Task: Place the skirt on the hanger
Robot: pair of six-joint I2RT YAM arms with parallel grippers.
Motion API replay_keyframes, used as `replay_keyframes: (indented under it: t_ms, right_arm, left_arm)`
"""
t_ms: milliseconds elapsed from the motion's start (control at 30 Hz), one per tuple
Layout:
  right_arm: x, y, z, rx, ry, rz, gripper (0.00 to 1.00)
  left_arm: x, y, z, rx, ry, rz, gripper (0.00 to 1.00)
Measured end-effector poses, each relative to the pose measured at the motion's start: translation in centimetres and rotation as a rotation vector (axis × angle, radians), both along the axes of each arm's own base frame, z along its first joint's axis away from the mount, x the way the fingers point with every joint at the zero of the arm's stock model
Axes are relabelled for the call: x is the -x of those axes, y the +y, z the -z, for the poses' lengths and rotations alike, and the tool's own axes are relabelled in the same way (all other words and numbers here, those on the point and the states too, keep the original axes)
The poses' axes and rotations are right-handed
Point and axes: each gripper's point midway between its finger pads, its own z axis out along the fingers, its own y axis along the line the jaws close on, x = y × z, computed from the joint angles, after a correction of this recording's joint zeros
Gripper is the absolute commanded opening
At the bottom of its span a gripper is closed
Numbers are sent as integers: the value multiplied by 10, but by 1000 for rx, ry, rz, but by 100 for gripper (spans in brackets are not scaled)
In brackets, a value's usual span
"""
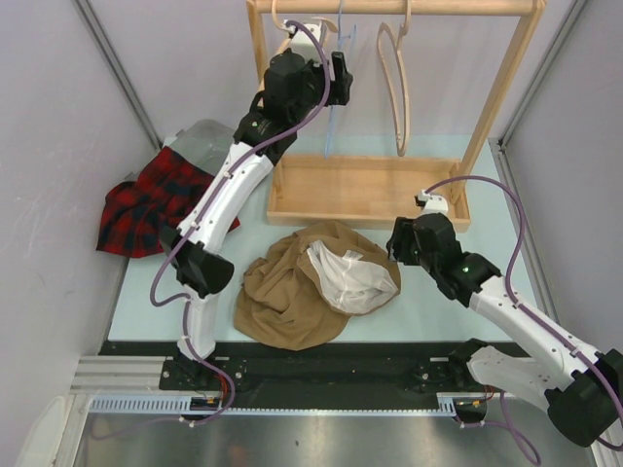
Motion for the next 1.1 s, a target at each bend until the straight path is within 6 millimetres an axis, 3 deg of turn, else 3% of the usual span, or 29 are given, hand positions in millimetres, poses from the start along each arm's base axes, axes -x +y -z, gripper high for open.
replay_keyframes:
  t_ms: [100, 200, 233, 400, 733, 900, 1100]
  right_arm:
    - [-1, -2, 0, 0, 0, 7, 61]
    - [-2, -3, 0, 0, 0, 12, 61]
    - [-2, -3, 0, -3, 1, 15, 60]
    - [-2, -4, 0, -4, 2, 21, 61]
    - [-3, -8, -2, -4, 3, 41, 60]
    - [-7, -10, -10, -12, -14, 57, 61]
    - [-8, -11, -17, -27, -25, 70, 61]
  left_arm:
    - [-6, 1, 8, -15, 6, -15, 68]
    - [-11, 3, 11, -21, 5, -25, 51]
    - [-13, 3, 12, -25, 3, -27, 36]
    - [-19, 9, 12, -34, -11, -39, 0]
    - [-20, 11, 9, -36, -21, -13, 0]
    - [-3, 11, 0, -39, -18, 40, 0]
    - [28, 22, -30, -28, -58, 82, 0]
